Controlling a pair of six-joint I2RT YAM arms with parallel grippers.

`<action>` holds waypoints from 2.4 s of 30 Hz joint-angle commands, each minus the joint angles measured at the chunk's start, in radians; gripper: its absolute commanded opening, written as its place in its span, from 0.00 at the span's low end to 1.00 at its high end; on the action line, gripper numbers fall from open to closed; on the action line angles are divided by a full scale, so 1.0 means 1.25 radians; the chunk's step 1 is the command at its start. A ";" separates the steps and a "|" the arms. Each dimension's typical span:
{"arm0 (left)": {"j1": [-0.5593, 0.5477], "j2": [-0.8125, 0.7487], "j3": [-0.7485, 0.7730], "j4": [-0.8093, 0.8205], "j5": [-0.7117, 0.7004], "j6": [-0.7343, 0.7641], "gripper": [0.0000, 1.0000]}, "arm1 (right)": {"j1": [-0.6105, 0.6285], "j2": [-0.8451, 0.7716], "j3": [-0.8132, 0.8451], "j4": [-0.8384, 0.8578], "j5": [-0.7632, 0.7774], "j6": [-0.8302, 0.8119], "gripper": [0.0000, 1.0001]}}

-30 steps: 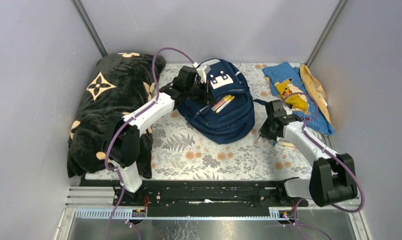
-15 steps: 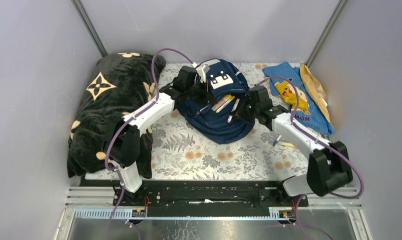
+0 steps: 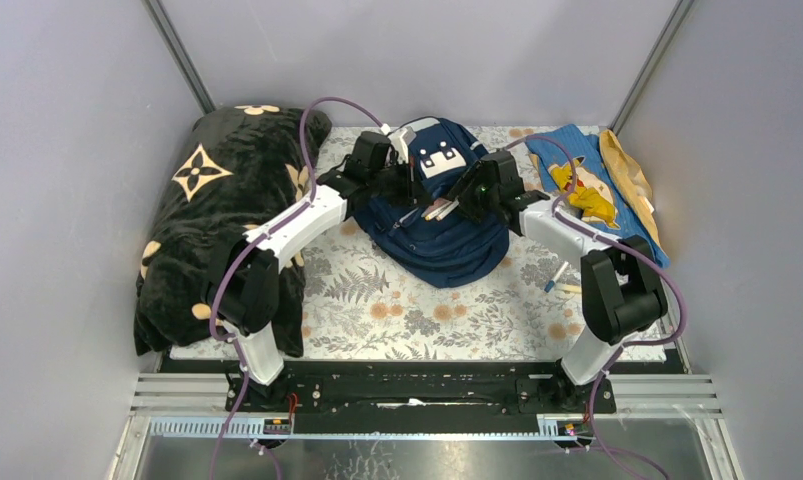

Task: Pack the student bag
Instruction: Place the stationery in the student bag, then pick up the stationery from the center of the board.

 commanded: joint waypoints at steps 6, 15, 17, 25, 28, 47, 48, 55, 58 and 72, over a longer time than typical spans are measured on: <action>0.009 -0.045 0.027 -0.030 -0.027 0.031 0.00 | -0.015 -0.141 0.049 -0.158 0.099 -0.125 0.74; 0.009 -0.047 0.027 -0.045 -0.055 0.067 0.00 | -0.226 -0.377 -0.131 -0.464 0.394 -0.140 0.89; 0.009 -0.049 0.026 -0.051 -0.065 0.076 0.00 | -0.289 -0.380 -0.174 -0.504 0.370 -0.121 0.89; 0.009 -0.034 0.026 -0.047 -0.036 0.068 0.00 | -0.372 -0.306 -0.199 -0.389 0.329 -0.229 0.87; 0.008 -0.036 0.021 -0.047 -0.032 0.067 0.00 | -0.384 -0.229 -0.174 -0.350 0.317 -0.264 0.80; 0.010 -0.026 0.037 -0.041 -0.032 0.065 0.00 | -0.403 0.008 -0.198 -0.201 0.122 -0.279 0.51; 0.010 -0.025 0.038 -0.040 -0.031 0.063 0.00 | -0.403 0.007 -0.202 -0.196 0.114 -0.275 0.46; 0.010 -0.028 0.028 -0.026 -0.025 0.057 0.00 | -0.401 -0.026 -0.230 -0.185 0.112 -0.290 0.11; 0.010 -0.023 0.027 -0.018 -0.012 0.049 0.00 | -0.401 -0.048 -0.218 -0.211 0.089 -0.300 0.00; 0.010 -0.016 0.029 0.013 0.035 0.024 0.00 | -0.378 -0.313 -0.164 -0.254 -0.131 -0.282 0.00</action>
